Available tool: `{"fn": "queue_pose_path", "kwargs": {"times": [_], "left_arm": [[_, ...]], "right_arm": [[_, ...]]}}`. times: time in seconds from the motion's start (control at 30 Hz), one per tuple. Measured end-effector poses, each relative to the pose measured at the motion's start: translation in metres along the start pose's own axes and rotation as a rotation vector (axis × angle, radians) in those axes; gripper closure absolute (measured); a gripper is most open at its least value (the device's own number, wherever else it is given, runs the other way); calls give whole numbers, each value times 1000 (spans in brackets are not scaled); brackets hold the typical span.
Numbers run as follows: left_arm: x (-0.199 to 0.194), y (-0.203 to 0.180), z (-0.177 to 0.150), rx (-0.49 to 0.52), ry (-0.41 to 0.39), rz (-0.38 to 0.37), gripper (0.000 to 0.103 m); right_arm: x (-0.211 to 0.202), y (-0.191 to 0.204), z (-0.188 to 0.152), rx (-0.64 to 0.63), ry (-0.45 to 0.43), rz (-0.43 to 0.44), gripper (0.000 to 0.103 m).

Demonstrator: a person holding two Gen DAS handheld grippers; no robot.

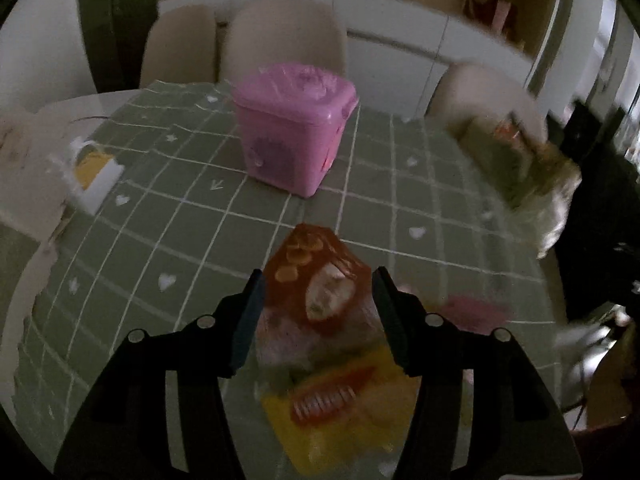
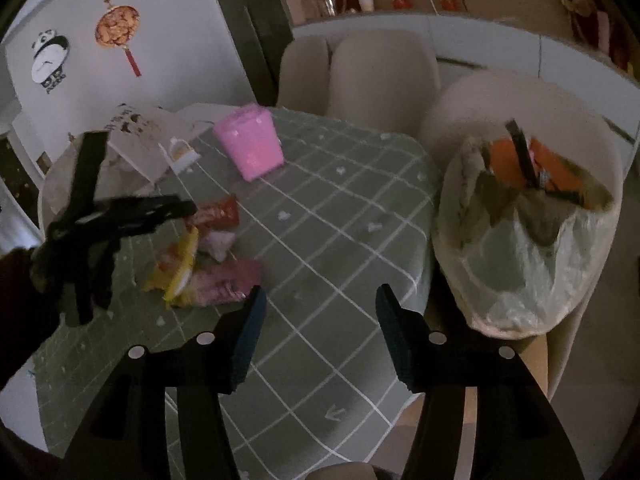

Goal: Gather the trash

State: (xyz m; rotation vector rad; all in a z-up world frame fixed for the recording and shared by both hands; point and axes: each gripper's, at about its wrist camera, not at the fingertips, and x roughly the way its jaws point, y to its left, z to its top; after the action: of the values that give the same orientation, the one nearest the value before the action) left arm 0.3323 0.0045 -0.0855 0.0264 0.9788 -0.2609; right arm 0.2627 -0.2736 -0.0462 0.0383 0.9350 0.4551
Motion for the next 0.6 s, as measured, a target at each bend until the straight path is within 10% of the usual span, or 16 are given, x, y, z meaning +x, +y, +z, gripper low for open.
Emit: {"fn": "queue_pose_path", "kwargs": {"times": [0.2,0.3,0.6], "left_arm": [[34,5,6,-14,77,6,62],[21,10,3,-65,58,-12,102],[-67,41,-53,-330,-26,-15,102]], "right_arm": [[15,-15,-1,25,43,2,49],[21,-11,-1,20,55,21,49],[37,56,18,-138,70,153,49]]}}
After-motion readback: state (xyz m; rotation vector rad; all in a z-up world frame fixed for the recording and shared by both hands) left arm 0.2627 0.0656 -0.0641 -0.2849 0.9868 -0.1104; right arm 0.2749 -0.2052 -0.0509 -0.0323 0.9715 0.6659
